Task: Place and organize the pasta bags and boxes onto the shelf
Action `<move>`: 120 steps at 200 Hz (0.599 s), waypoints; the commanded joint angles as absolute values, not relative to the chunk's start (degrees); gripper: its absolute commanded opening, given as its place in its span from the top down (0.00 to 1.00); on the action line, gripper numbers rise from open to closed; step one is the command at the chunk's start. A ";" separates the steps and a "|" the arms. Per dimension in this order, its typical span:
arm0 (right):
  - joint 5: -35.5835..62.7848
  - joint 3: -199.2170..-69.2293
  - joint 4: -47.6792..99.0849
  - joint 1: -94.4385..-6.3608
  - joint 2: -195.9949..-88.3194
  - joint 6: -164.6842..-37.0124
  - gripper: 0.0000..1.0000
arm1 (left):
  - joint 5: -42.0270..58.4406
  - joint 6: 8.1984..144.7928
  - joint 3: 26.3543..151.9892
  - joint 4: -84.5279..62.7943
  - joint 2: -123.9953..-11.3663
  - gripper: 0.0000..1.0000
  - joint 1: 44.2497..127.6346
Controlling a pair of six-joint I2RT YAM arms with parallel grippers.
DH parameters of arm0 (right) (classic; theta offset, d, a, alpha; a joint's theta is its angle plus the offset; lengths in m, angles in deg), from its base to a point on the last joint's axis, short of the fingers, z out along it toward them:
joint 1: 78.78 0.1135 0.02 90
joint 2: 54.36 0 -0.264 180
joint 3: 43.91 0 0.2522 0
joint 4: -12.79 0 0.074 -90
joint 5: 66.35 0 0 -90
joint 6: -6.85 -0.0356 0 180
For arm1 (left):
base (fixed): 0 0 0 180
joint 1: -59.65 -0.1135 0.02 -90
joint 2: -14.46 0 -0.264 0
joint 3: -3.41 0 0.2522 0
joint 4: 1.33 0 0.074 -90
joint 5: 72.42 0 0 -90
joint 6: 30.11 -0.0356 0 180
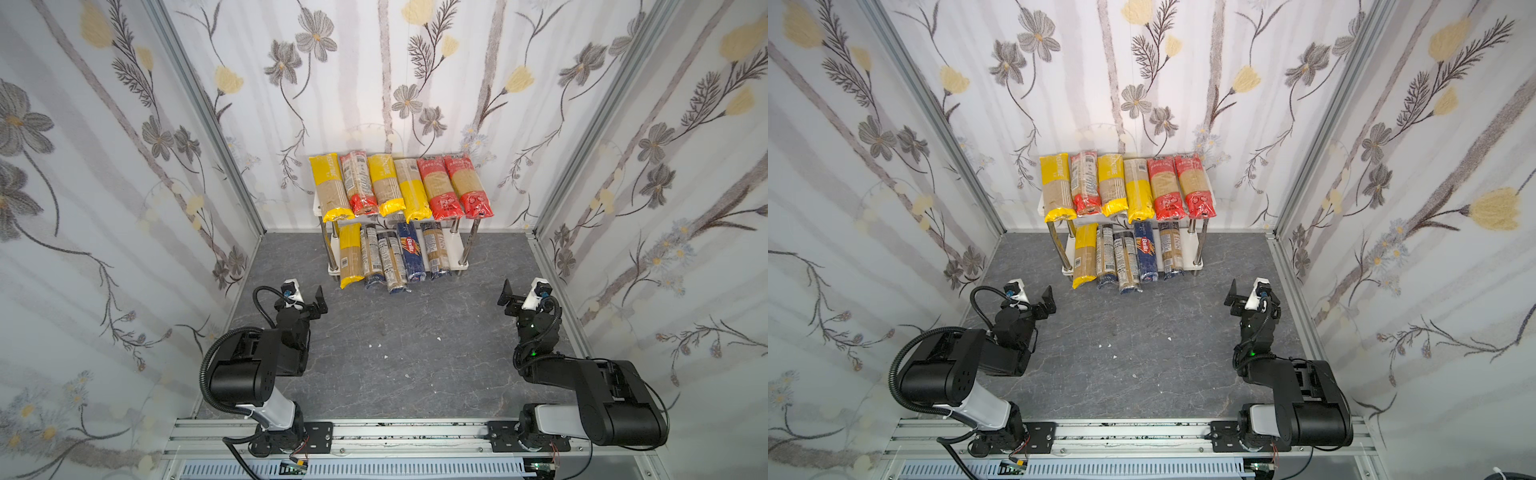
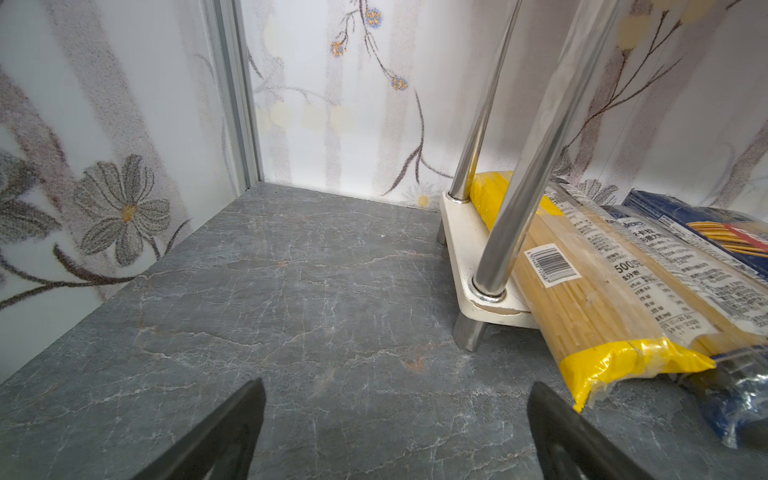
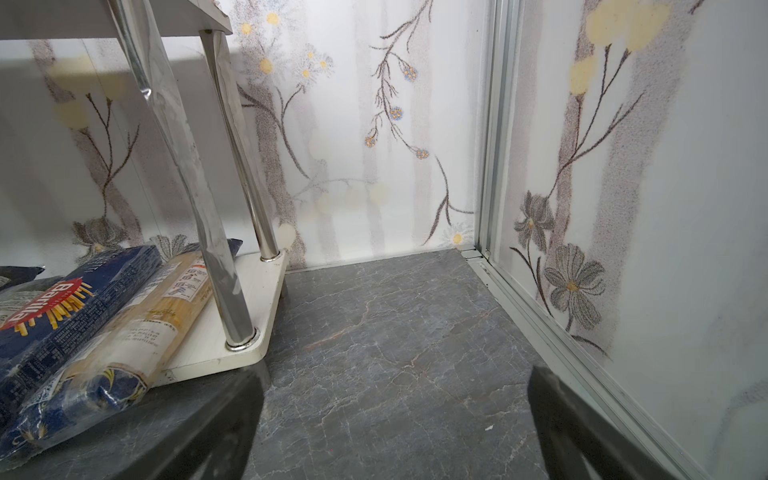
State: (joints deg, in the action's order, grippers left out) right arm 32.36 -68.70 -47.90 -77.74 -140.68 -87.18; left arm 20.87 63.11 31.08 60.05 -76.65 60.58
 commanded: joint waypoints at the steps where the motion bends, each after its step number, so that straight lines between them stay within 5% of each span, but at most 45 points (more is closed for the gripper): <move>1: 32.29 -68.60 -49.55 -77.55 -140.75 -86.54 0.00 | 21.80 63.28 31.29 60.71 -76.29 0.00 60.62; 120: 30.34 -69.24 -48.64 -77.20 -140.93 -85.08 0.00 | 21.80 63.17 31.24 60.76 -76.41 0.00 60.59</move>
